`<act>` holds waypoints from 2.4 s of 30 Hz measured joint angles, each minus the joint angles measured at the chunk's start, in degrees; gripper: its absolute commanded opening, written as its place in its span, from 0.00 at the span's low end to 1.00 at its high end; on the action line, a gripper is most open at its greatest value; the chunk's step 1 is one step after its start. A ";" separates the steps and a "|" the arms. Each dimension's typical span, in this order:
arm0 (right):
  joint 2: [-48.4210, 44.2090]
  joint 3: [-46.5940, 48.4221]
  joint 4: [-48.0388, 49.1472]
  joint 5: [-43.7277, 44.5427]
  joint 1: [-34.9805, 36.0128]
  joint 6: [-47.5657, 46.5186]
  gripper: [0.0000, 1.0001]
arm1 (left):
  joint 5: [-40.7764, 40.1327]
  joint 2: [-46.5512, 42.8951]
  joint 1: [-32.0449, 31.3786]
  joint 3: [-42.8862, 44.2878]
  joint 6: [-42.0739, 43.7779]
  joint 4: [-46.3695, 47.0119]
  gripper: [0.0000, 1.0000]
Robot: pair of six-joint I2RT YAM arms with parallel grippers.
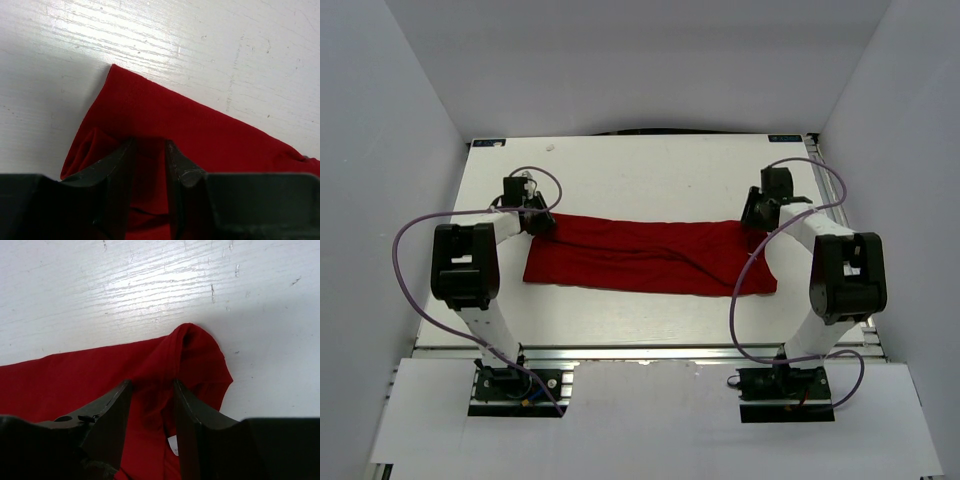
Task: Fold and stack the t-shirts
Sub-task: Fold the other side of the tshirt into a rectangle
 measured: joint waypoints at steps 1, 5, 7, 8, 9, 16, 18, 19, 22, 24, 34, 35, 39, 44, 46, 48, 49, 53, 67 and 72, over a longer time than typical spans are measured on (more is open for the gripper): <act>0.17 -0.13 0.17 -0.24 -0.13 0.00 0.45 | 0.00 0.00 0.00 0.00 0.00 0.02 0.41; 0.33 -1.51 0.98 -1.55 -0.72 0.28 0.45 | 0.00 0.00 0.00 0.00 0.00 0.02 0.40; 0.33 -2.47 1.42 -2.21 -1.14 0.50 0.41 | 0.00 0.00 0.00 0.00 0.00 0.04 0.40; 0.33 -2.93 1.49 -2.64 -1.42 0.85 0.40 | 0.00 0.00 0.00 0.00 0.00 0.04 0.40; 0.39 -3.17 1.44 -2.82 -1.62 0.96 0.34 | 0.00 0.00 0.00 0.00 0.00 0.04 0.40; 0.61 -4.28 2.27 -3.96 -2.54 2.80 0.00 | -0.07 0.00 0.00 0.00 0.02 0.04 0.40; -0.48 -5.95 2.29 -3.63 -2.56 3.56 0.00 | -0.17 0.00 0.00 0.00 0.02 0.04 0.40; -1.33 -6.84 2.23 -3.43 -2.56 4.00 0.00 | -0.20 0.00 0.00 0.00 0.04 0.04 0.40; -3.98 -7.91 1.11 -2.05 -2.60 5.16 0.00 | -0.22 0.00 0.00 0.00 0.04 0.04 0.40; -5.07 -7.91 1.11 -1.18 -2.58 5.79 0.00 | -0.26 0.00 0.00 0.00 0.07 0.04 0.40; -2.86 -2.95 -0.90 1.55 -2.60 3.52 0.52 | -0.24 -0.72 -0.04 0.02 0.22 -0.22 0.44; -3.15 -1.81 -1.70 2.03 -2.60 3.23 0.56 | -0.26 -1.27 -0.02 0.02 0.20 -0.63 0.45; -7.08 0.52 -4.22 3.43 -2.64 2.54 0.67 | -0.87 -4.28 -0.02 1.64 0.20 -3.28 0.53; -15.52 0.28 -7.39 2.25 -2.62 2.08 0.52 | -3.43 -8.81 -0.02 5.84 0.26 -6.12 0.53; -18.64 -0.74 -6.97 -0.09 -2.51 1.60 0.44 | -5.14 -10.56 -0.02 6.75 0.46 -7.13 0.48; -21.03 -1.90 -6.95 -3.39 -1.99 1.18 0.42 | -7.41 -11.54 -0.02 6.97 0.94 -8.39 0.46; -21.53 -2.23 -6.84 -4.94 -1.25 1.18 0.41 | -8.28 -11.82 -0.02 6.95 1.11 -8.98 0.45; -20.39 -2.29 -6.64 -8.13 4.94 0.83 0.41 | -12.26 -11.34 -0.02 6.47 1.46 -11.50 0.44; -10.51 -2.32 -3.91 -8.33 16.48 0.57 0.40 | -15.30 -8.33 0.02 4.33 1.20 -13.84 0.38; -8.28 -3.54 -2.29 -7.28 18.34 0.66 0.41 | -15.21 -8.02 0.02 2.75 1.03 -13.84 0.39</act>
